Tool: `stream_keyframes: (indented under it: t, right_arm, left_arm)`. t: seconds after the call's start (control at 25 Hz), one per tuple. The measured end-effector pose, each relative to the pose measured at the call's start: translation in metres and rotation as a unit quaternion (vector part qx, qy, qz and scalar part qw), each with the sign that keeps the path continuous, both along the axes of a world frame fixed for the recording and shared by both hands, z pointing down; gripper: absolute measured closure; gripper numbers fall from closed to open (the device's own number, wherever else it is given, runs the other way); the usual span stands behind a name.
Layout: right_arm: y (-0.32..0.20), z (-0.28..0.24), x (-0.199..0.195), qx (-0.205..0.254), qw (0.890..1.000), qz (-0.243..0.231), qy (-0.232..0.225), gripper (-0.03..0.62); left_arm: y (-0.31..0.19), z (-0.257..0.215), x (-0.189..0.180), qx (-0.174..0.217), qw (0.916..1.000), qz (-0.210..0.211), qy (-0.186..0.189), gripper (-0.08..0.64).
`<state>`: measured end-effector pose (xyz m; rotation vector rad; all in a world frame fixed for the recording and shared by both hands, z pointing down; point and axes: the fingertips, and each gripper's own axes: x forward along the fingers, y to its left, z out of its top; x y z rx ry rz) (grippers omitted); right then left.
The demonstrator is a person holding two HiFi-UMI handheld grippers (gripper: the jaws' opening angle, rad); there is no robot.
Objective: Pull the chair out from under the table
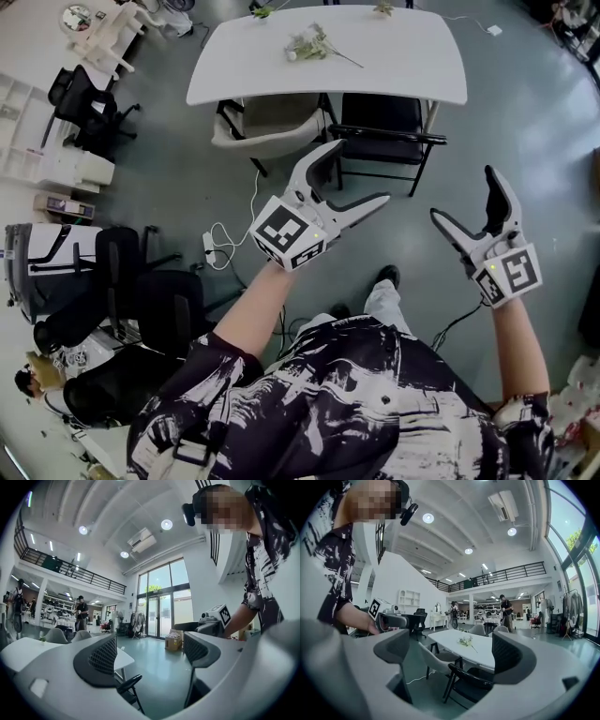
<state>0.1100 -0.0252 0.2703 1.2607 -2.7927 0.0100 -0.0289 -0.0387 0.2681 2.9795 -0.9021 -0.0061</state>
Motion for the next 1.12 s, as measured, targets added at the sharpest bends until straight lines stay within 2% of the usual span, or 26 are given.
stream_keyframes:
  t: [0.32, 0.48, 0.6, 0.68, 0.76, 0.8, 0.92, 1.12]
  right_arm:
    - [-0.089, 0.016, 0.041, -0.017, 0.998, -0.05, 0.033, 0.092]
    - [-0.124, 0.053, 0.044, -0.03, 0.995, -0.063, 0.067, 0.092]
    - [-0.153, 0.095, 0.047, -0.045, 0.989, -0.07, 0.125, 0.092]
    - [-0.169, 0.126, 0.05, -0.055, 0.979, -0.078, 0.18, 0.092]
    - [-0.184, 0.165, 0.054, -0.063, 0.962, -0.095, 0.246, 0.092]
    - [-0.191, 0.187, 0.054, -0.066, 0.951, -0.105, 0.282, 0.093]
    - [-0.209, 0.254, 0.052, -0.07, 0.913, -0.141, 0.376, 0.094]
    - [-0.242, 0.355, 0.055, -0.082, 0.844, -0.197, 0.492, 0.094]
  left_arm:
    - [-0.071, 0.003, 0.035, -0.001, 0.9992, -0.033, -0.022, 0.137]
    - [-0.097, 0.037, 0.037, -0.02, 0.9981, -0.021, -0.055, 0.137]
    - [-0.125, 0.071, 0.034, -0.035, 0.9947, -0.013, -0.096, 0.137]
    - [-0.144, 0.097, 0.029, -0.04, 0.9901, -0.01, -0.134, 0.137]
    - [-0.165, 0.132, 0.025, -0.037, 0.9807, 0.001, -0.192, 0.137]
    - [-0.175, 0.155, 0.022, -0.035, 0.9731, 0.01, -0.227, 0.137]
    - [-0.201, 0.23, 0.01, -0.045, 0.9446, 0.045, -0.322, 0.138]
    - [-0.244, 0.325, 0.003, -0.051, 0.8972, 0.097, -0.428, 0.138]
